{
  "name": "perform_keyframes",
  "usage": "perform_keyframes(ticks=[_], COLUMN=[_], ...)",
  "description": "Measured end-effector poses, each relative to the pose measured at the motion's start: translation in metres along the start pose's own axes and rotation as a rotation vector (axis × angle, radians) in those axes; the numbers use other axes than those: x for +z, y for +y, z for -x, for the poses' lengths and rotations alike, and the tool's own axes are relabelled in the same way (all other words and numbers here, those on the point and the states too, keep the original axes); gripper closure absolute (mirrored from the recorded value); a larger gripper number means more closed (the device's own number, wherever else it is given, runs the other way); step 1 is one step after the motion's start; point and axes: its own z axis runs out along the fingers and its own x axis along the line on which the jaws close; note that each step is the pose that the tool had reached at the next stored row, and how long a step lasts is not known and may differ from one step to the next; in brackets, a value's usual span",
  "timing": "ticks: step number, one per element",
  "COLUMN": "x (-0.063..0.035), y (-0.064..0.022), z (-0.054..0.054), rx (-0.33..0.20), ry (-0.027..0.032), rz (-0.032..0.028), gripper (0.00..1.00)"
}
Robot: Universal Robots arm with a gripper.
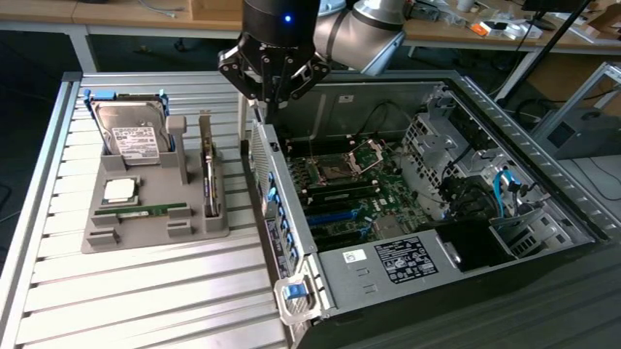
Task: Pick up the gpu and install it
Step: 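Reach for the gpu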
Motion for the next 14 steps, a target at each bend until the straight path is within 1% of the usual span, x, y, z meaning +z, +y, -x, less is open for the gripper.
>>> perform_keyframes(ticks=[14], x=[-0.0002], y=[-0.0005], z=[-0.0071], rx=[0.000], ry=[0.0000], rz=[0.0000], gripper=[0.89])
